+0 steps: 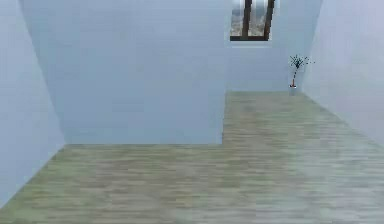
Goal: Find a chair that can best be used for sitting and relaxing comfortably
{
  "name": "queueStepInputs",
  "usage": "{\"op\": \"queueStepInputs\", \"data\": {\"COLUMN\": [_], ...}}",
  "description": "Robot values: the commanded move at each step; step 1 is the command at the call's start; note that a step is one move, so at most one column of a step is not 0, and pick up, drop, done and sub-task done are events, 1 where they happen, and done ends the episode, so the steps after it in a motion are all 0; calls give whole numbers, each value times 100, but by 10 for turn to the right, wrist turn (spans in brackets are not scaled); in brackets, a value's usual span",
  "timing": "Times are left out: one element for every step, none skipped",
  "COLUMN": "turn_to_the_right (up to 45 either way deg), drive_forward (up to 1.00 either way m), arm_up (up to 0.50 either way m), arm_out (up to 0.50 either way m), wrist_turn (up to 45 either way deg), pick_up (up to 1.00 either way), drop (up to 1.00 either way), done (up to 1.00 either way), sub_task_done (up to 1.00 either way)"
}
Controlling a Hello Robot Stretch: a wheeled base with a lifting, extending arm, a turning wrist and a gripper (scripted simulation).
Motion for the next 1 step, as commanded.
{"op": "queueStepInputs", "data": {"turn_to_the_right": [-450], "drive_forward": [0], "arm_up": [0], "arm_out": [0], "wrist_turn": [0], "pick_up": [0], "drop": [0], "done": [0], "sub_task_done": [0]}}
